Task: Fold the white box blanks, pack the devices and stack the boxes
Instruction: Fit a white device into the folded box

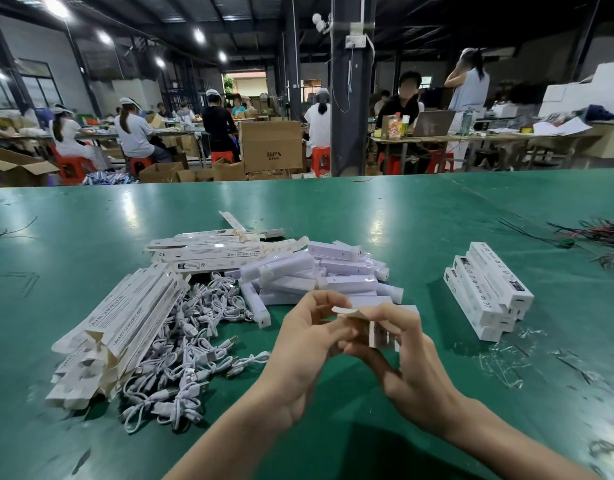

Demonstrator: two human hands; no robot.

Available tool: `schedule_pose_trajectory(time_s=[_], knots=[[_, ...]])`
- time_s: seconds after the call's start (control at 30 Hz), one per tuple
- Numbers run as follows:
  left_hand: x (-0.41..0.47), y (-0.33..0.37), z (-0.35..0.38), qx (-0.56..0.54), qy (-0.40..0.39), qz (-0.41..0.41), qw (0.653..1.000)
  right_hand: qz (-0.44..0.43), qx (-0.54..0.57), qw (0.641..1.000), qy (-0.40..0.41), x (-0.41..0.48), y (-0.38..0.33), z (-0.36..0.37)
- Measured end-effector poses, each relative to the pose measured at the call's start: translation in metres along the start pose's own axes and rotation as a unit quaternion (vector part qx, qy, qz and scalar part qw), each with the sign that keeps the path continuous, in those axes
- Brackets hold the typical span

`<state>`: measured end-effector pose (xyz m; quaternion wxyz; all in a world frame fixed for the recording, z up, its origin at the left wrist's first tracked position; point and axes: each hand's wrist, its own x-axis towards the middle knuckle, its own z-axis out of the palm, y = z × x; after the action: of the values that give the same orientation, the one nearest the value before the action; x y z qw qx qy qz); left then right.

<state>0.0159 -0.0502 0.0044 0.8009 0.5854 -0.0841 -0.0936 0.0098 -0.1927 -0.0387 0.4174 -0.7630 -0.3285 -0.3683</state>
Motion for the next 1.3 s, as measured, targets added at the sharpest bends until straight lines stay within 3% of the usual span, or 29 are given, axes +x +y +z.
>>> schedule_pose_trajectory(time_s=[0.13,0.23,0.53,0.77,0.93,1.3], knots=[[0.000,-0.009,0.001,-0.044,0.036,-0.014,0.998,0.006,0.013,1.000,-0.007,-0.001,0.000,0.002],[-0.001,-0.016,0.000,0.014,0.073,0.075,0.994,0.014,0.000,1.000,0.003,0.003,-0.001,0.001],[-0.010,-0.015,0.009,0.039,0.086,0.279,0.955,0.009,0.023,0.999,0.038,0.010,-0.012,-0.006],[-0.012,-0.017,0.009,0.088,0.070,0.375,0.920,0.059,0.076,0.994,0.057,0.014,-0.015,-0.008],[-0.010,-0.017,0.008,0.135,0.044,0.388,0.911,0.088,0.070,0.991,0.066,0.011,-0.010,-0.010],[-0.002,-0.012,0.004,0.106,-0.018,0.316,0.943,0.093,0.120,0.987,0.049,0.015,-0.010,-0.011]])
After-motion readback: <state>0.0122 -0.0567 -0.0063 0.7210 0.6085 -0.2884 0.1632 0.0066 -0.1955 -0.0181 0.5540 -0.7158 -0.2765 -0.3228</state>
